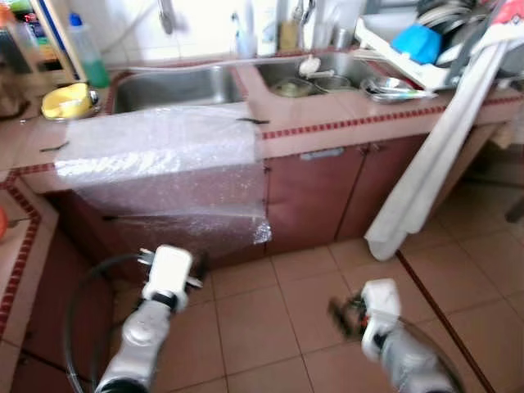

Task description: Kitchen organization

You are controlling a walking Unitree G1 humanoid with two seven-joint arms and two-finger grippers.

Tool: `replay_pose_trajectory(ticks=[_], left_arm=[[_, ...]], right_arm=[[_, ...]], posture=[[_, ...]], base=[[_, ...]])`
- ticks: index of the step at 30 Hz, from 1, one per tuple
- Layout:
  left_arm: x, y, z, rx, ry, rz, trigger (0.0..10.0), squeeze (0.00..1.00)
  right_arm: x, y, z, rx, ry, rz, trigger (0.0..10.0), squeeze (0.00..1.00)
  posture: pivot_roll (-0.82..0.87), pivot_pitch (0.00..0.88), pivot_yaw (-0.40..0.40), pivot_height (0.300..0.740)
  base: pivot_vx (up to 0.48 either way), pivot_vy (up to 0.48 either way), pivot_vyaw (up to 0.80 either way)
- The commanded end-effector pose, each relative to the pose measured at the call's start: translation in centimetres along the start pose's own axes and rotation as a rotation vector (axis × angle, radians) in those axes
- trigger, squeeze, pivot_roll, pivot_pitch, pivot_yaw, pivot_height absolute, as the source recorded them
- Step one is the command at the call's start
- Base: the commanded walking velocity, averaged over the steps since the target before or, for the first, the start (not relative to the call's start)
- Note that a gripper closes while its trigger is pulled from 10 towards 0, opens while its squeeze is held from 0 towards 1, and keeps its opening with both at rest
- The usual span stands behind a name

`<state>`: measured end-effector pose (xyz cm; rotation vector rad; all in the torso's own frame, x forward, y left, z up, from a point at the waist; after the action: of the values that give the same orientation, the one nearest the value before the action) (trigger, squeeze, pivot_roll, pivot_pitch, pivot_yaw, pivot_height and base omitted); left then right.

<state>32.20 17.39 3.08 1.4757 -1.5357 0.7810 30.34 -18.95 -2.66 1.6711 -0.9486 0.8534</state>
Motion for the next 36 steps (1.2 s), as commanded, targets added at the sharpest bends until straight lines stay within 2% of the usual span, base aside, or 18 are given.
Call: replay_pose_trajectory(ticks=[1,3,5,7,9,10,11,13,15,16,17,19,20,23,27,28,36], left_arm=[[1.8,0.7,-1.7,0.084,-0.041,0.046,10.0,0.0],[4.2,2.3,-2.0,0.09,-0.026,0.121,10.0,0.0],[6.0,3.6,-3.4,0.138,-0.089,0.177,10.0,0.0],[6.4,4.6,-4.0,0.166,-0.128,0.192,10.0,0.0],[6.2,5.3,-3.7,0.147,-0.113,0.189,10.0,0.0],[6.2,5.4,-3.8,0.155,-0.107,0.189,10.0,0.0],[6.6,5.3,-3.7,0.173,-0.093,0.157,10.0,0.0],[6.9,5.1,-3.8,0.181,-0.086,0.127,10.0,0.0],[6.8,4.7,-3.9,0.18,-0.081,0.121,10.0,0.0],[6.7,4.0,-3.9,0.173,-0.044,0.109,10.0,0.0],[6.4,3.1,-4.8,0.206,0.008,0.085,10.0,0.0],[6.7,2.4,-5.7,0.231,0.017,0.092,10.0,0.0],[6.8,2.3,-5.7,0.229,0.021,0.093,10.0,0.0],[7.9,2.5,-4.1,0.146,0.085,0.121,10.0,0.0],[8.7,1.8,-4.6,0.166,0.118,0.141,10.0,0.0],[8.9,1.7,-4.9,0.172,0.121,0.147,10.0,0.0],[9.4,1.8,-5.4,0.193,0.127,0.158,10.0,0.0]], right_arm=[[3.4,0.8,-1.3,0.052,-0.013,0.109,10.0,0.0],[6.7,2.4,-2.6,0.061,0.071,0.251,10.0,0.0],[8.5,4.5,-3.6,0.067,0.054,0.34,10.0,0.0],[9.1,6.2,-3.4,0.013,0.115,0.37,10.0,0.0],[9.9,7.1,-4.5,0.012,0.173,0.398,10.0,0.0],[10.1,7.1,-4.6,0.012,0.181,0.407,10.0,0.0],[11.0,7.0,-5.8,0.013,0.19,0.414,10.0,0.0],[12.1,6.7,-7.2,0.011,0.204,0.445,10.0,0.0],[12.3,6.5,-7.3,0.012,0.215,0.442,10.0,0.0],[12.3,6.3,-7.3,0.022,0.206,0.431,10.0,0.0],[12.6,6.1,-7.3,0.021,0.202,0.433,10.0,0.0],[13.3,5.7,-7.5,0.015,0.184,0.459,10.0,0.0],[13.4,5.7,-7.5,0.013,0.174,0.464,10.0,0.0],[13.9,5.4,-8.1,-0.002,0.16,0.472,10.0,0.0],[14.0,4.7,-9.3,0.078,0.112,0.458,10.0,0.0],[14.4,4.7,-9.9,0.101,0.137,0.468,10.0,0.0],[14.5,4.7,-10.2,0.116,0.141,0.47,10.0,0.0]], posture=[[0.01,0.0,0.047,0.74],[0.0,0.0,0.049,0.74],[0.0,0.0,0.051,0.74],[-0.01,0.0,0.057,0.74],[0.0,0.0,0.051,0.74],[0.0,0.0,0.051,0.74],[0.0,0.0,0.048,0.74],[0.01,0.0,0.046,0.74],[0.01,0.0,0.045,0.74],[0.01,0.0,0.044,0.74],[0.02,0.0,0.043,0.74],[0.02,0.0,0.043,0.74],[0.02,0.0,0.043,0.74],[0.03,0.0,0.043,0.74],[0.04,0.0,0.036,0.74],[0.05,0.0,0.032,0.74],[0.04,0.0,0.041,0.74]], base=[[0.0,0.0,0.0],[0.0,0.0,0.0],[0.0,0.0,0.0],[0.0,0.0,0.0],[0.0,0.0,0.0],[0.0,0.0,0.0],[0.0,0.0,0.42],[0.0,0.0,0.8],[0.0,0.0,0.8],[0.0,0.0,0.8],[0.0,0.0,0.8],[0.0,0.0,0.29],[0.0,0.0,0.0],[0.0,0.0,0.0],[0.137,0.0,0.0],[0.371,0.0,0.0],[0.41,0.0,0.0]])
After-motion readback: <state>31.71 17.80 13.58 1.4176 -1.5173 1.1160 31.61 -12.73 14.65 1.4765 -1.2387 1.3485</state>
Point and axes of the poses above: a point about 5 cm out from each wrist's last joint towards the gripper, its own y axis pointing back from the gripper into the wrist, its own x axis along the axis of the wrist's last joint, z = x × y, the point moved 5 cm from there along -y, pointing out of the wrist towards the gripper, and after that the axes turned 14 degrees about -y, right-handed, at the moved point
